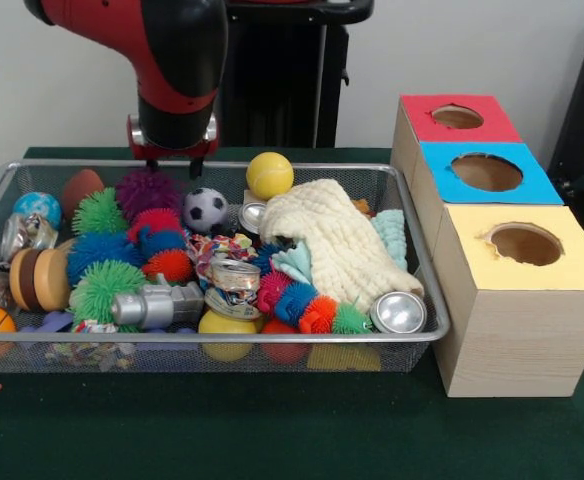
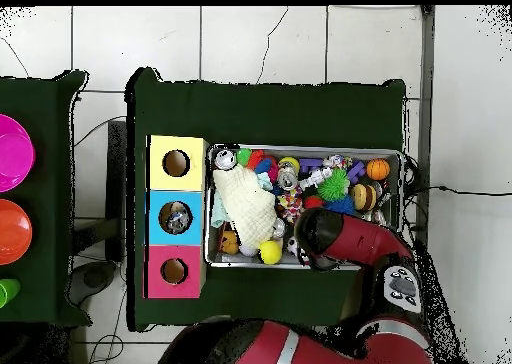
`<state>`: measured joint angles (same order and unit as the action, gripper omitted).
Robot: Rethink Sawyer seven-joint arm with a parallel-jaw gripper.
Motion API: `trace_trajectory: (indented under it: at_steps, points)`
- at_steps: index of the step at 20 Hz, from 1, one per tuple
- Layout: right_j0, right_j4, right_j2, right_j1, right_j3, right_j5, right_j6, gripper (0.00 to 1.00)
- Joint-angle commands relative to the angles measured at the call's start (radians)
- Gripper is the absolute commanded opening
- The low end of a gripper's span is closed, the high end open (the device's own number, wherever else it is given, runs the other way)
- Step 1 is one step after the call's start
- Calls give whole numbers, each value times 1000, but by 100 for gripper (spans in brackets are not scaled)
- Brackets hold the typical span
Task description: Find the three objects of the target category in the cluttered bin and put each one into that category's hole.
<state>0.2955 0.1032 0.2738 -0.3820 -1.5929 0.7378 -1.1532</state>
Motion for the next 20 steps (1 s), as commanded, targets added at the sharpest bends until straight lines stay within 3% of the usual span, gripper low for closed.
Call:
trace_trajectory:
  at_steps: [1,5,10,16,20]
  points:
    - [-24,16,21,-64,-4,-30,-219,100]
    - [-34,11,26,-75,-32,-69,-229,100]
    - [-29,3,14,-29,-7,-133,-239,100]
    - [3,-14,-25,-5,-3,-263,-232,100]
    - [24,-34,-52,21,2,-268,-212,100]
